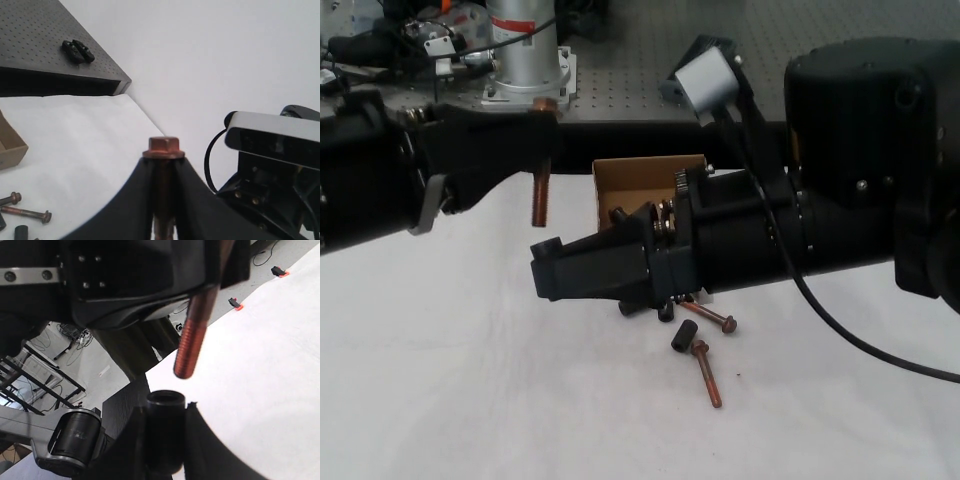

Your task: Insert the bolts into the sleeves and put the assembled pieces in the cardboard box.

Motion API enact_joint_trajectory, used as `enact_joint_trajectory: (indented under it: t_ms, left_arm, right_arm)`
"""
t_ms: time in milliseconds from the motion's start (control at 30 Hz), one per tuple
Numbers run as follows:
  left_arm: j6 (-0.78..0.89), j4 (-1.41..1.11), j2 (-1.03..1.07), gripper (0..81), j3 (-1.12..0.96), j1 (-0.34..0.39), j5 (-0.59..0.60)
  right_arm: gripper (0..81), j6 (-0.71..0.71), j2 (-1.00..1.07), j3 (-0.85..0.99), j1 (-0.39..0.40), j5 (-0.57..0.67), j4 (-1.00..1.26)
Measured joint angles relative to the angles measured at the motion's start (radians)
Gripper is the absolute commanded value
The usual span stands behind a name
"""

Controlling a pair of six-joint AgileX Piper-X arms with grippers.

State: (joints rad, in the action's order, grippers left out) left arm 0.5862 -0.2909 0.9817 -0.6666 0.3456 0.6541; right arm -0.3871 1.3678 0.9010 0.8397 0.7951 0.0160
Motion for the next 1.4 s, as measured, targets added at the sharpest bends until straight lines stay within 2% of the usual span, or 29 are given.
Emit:
enact_joint_trajectory:
  t_ms: [567,1400]
  left_arm:
    - [0.069,-0.021,0.000,0.6,0.000,0.000,0.016]
    - [0.075,-0.014,0.000,0.6,0.000,0.000,0.037]
  right_arm:
    - [2.9,0.000,0.000,0.000,0.000,-0.022,0.004]
    - [2.9,0.000,0.000,0.000,-0.012,-0.052,0.050]
